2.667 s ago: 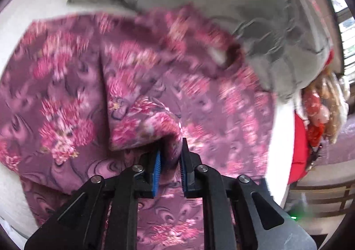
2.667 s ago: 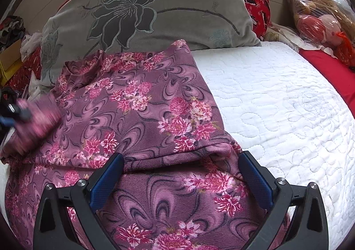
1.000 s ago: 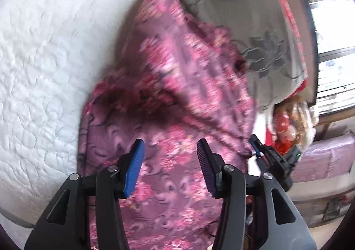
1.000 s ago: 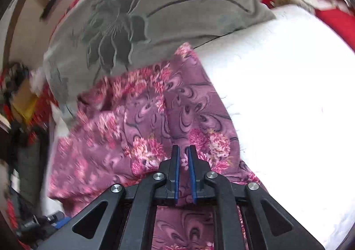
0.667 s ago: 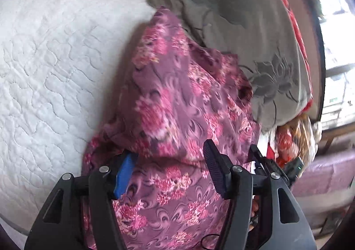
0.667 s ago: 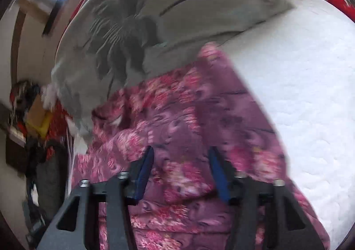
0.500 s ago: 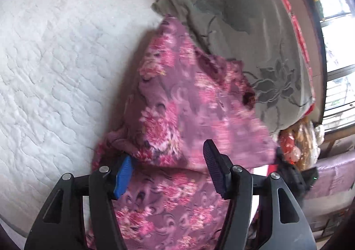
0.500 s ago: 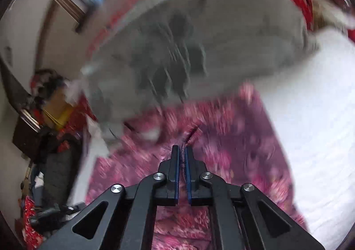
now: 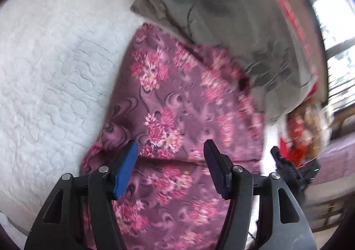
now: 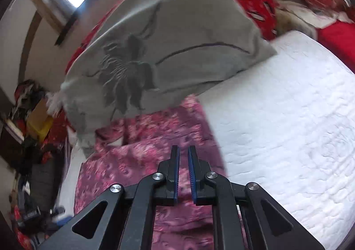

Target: Fold small clothes

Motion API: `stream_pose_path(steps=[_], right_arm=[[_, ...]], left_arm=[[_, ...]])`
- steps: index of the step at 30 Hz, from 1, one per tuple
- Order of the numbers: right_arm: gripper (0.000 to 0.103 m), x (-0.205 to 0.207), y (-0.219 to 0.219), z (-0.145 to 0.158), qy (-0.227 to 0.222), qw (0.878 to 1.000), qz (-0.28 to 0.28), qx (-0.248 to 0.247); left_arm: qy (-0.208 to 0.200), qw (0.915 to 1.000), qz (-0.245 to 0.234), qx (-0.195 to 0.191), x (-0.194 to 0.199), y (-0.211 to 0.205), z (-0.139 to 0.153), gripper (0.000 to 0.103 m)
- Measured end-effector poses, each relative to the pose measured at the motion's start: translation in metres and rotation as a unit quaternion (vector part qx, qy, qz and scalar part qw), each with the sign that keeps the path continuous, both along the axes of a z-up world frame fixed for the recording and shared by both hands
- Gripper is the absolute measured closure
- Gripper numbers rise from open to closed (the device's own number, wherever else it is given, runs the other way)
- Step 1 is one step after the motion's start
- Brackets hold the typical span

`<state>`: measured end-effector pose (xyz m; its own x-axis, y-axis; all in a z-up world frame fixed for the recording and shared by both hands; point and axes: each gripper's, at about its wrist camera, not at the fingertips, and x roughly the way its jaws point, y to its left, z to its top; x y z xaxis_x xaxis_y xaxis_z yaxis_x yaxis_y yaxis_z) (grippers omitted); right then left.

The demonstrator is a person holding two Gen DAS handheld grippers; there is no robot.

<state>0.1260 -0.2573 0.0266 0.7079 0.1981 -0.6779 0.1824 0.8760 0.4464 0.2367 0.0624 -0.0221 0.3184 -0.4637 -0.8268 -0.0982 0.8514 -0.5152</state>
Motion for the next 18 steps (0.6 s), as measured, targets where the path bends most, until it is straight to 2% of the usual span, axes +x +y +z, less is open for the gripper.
stream_pose_path(steps=[1,2,3,4,6,9,11,13,15,18], right_arm=[[0.084,0.007,0.006,-0.013,0.031,0.999,0.018,-0.007],[0.073,0.017,0.015,-0.035,0.093,0.995,0.045,-0.012],[0.073,0.018,0.021,-0.043,0.108,0.992,0.055,-0.025],[0.073,0.012,0.025,-0.035,0.079,0.995,0.052,-0.042],[0.069,0.011,0.028,-0.027,0.108,0.991,0.066,-0.04],[0.07,-0.009,0.031,-0.021,0.125,0.986,0.104,-0.038],[0.065,-0.029,0.035,-0.027,0.155,0.978,0.131,-0.051],[0.065,-0.046,0.039,-0.041,0.182,0.969,0.147,-0.079],[0.065,-0.071,0.041,-0.039,0.171,0.968,0.159,-0.097],[0.061,-0.102,0.039,-0.038,0.18,0.968,0.153,-0.087]], left_arm=[[0.02,0.9997,-0.008,0.015,0.005,-0.008,-0.011,0.042],[0.04,0.9986,-0.014,0.032,0.009,-0.015,-0.025,0.042],[0.045,0.9975,-0.023,0.05,0.009,-0.02,-0.032,0.042],[0.031,0.9972,-0.03,0.062,0.005,-0.023,-0.027,0.042],[0.025,0.9952,-0.052,0.079,-0.005,-0.03,-0.016,0.041],[0.04,0.9938,-0.084,0.061,-0.028,-0.036,-0.017,0.039],[0.048,0.9902,-0.102,0.082,-0.044,-0.04,-0.027,0.038],[0.021,0.9851,-0.125,0.116,-0.065,-0.047,-0.026,0.036],[0.019,0.9794,-0.145,0.139,-0.08,-0.053,-0.026,0.032],[0.031,0.9775,-0.155,0.139,-0.095,-0.052,-0.026,0.032]])
